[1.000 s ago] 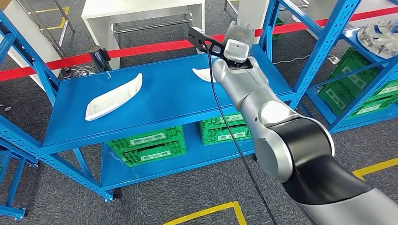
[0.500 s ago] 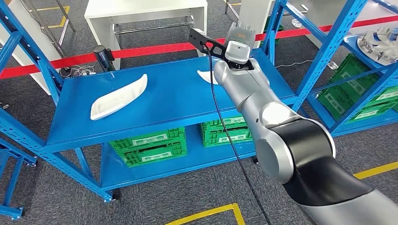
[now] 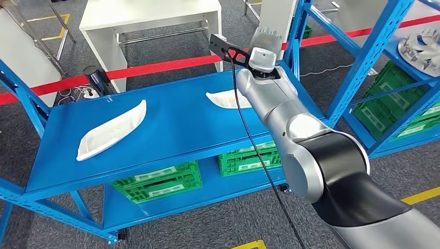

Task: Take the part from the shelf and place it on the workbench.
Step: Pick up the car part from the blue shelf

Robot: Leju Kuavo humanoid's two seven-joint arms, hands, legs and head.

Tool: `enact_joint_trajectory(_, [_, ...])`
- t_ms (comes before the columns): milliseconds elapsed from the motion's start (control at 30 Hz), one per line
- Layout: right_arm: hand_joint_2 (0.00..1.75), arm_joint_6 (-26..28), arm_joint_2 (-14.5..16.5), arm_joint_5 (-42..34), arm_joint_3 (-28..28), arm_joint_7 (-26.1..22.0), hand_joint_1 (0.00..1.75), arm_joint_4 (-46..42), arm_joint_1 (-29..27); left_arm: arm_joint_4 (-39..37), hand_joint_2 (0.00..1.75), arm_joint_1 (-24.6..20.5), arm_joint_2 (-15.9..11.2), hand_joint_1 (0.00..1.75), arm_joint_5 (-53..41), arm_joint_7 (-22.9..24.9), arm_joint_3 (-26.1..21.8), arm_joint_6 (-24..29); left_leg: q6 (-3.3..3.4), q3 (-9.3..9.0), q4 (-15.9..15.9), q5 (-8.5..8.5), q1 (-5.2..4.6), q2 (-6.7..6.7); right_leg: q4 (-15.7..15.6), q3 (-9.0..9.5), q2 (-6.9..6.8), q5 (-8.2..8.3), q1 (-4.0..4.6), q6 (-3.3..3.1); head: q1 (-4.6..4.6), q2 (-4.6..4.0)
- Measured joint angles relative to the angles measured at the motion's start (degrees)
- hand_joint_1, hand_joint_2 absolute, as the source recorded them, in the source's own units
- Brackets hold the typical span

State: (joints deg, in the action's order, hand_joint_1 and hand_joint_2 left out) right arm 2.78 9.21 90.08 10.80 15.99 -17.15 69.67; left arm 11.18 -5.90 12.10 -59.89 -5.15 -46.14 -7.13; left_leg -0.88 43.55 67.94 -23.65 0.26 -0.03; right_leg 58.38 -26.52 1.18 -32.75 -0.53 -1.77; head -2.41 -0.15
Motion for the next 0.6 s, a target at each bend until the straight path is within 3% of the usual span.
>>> enact_joint_trajectory(33, [1.75,0.0,0.0,0.0,0.0,0.0,0.00,0.1,-0.2,0.0,0.00,0.1,-0.1,0.00,0.1,-0.1,0.0,0.0,0.85,-0.48,-3.2,3.31,-0.34,-0.23,-0.2,0.99,0.10,-0.96,0.05,0.08,-0.05,0.00])
enact_joint_trajectory(67, [1.75,0.0,0.0,0.0,0.0,-0.1,0.00,0.3,-0.3,0.0,0.00,0.1,-0.1,0.00,0.2,-0.1,0.0,0.0,1.55,-0.99,-5.7,5.52,-0.74,-0.43,-0.4,1.72,0.23,-1.75,0.12,0.30,-0.10,0.00])
enact_joint_trajectory(100, [1.75,0.0,0.0,0.0,0.1,-0.1,0.00,0.5,-0.5,-0.1,0.00,0.2,-0.1,0.00,0.2,0.0,0.0,0.0,2.07,-1.36,-6.9,6.16,-1.08,-0.55,-0.7,2.05,0.36,-2.24,0.01,0.63,-0.16,0.00])
enact_joint_trajectory(167, [1.75,0.0,0.0,0.0,0.1,-0.1,0.00,0.8,-0.8,-0.1,0.00,0.1,-0.1,0.00,0.3,0.2,0.0,0.0,2.56,-1.86,-7.3,5.41,-1.50,-0.54,-1.5,2.46,0.59,-2.58,-0.26,1.41,-0.19,0.00])
enact_joint_trajectory(233, [1.75,0.1,0.0,0.0,0.1,0.0,0.00,0.6,-0.7,-0.1,0.00,0.0,-0.1,0.00,0.3,0.3,0.0,0.0,2.73,-3.33,-9.3,3.97,-1.10,-0.60,-1.4,2.37,0.21,-3.16,-0.48,1.90,-0.27,0.00])
enact_joint_trajectory(300, [1.75,0.2,0.0,0.0,0.1,0.0,0.00,0.4,-0.3,0.0,0.00,-0.1,0.0,0.00,0.3,0.2,0.0,0.0,2.46,-5.10,-11.3,2.68,-0.50,-0.74,2.9,-0.17,-0.31,-4.88,-0.47,2.36,-0.47,0.00])
enact_joint_trajectory(367, [1.75,0.2,-0.1,0.0,0.2,0.0,0.00,0.7,-1.2,-0.1,0.00,-0.2,0.1,0.00,0.3,0.2,0.0,0.0,2.18,-6.42,-11.6,1.85,-0.16,-0.77,10.5,-5.07,-0.51,-6.56,-0.51,2.92,-0.55,0.00])
enact_joint_trajectory(400, [1.75,0.1,-0.2,0.0,0.2,0.0,0.00,1.0,-2.2,-0.1,0.00,-0.2,0.2,0.00,0.3,0.3,0.0,0.0,2.06,-7.13,-11.7,1.36,0.03,-0.80,13.2,-7.36,-0.54,-6.28,-0.61,3.20,-0.56,0.00])
enact_joint_trajectory(433, [1.75,0.1,-0.4,0.0,0.2,0.1,0.00,1.2,-3.2,-0.2,0.00,-0.1,0.3,0.00,0.3,0.4,0.0,0.0,1.92,-7.70,-11.5,0.86,0.20,-0.88,13.9,-8.97,-0.58,-4.68,-0.77,3.44,-0.62,0.00])
enact_joint_trajectory(467, [1.75,0.0,-0.5,0.0,0.2,0.2,0.00,1.3,-3.8,-0.2,0.00,0.1,0.3,0.00,0.3,0.6,0.0,0.0,1.70,-8.05,-11.3,0.40,0.34,-0.96,12.2,-9.71,-0.66,-1.84,-0.97,3.66,-0.67,0.00])
enact_joint_trajectory(533, [1.75,0.1,-0.6,0.0,0.2,0.4,0.00,1.4,-3.5,-0.3,0.00,0.3,0.5,0.00,0.3,0.9,-0.1,0.0,1.02,-8.15,-10.4,-0.45,0.49,-1.06,5.8,-9.49,-0.96,3.86,-1.24,4.04,-0.72,0.00])
enact_joint_trajectory(567, [1.75,0.1,-0.6,0.0,0.2,0.5,0.00,1.4,-3.0,-0.3,0.00,0.3,0.6,0.00,0.3,1.0,-0.1,0.0,0.60,-7.95,-9.8,-0.83,0.42,-1.07,3.2,-8.96,-1.04,5.20,-1.24,3.95,-0.81,0.00])
enact_joint_trajectory(600, [1.75,0.1,-0.6,0.0,0.2,0.5,0.00,1.4,-2.7,-0.3,0.00,0.3,0.6,0.00,0.3,1.1,-0.1,0.0,0.29,-7.77,-9.4,-1.14,0.35,-1.07,1.8,-8.57,-1.05,5.52,-1.20,3.63,-0.86,0.00])
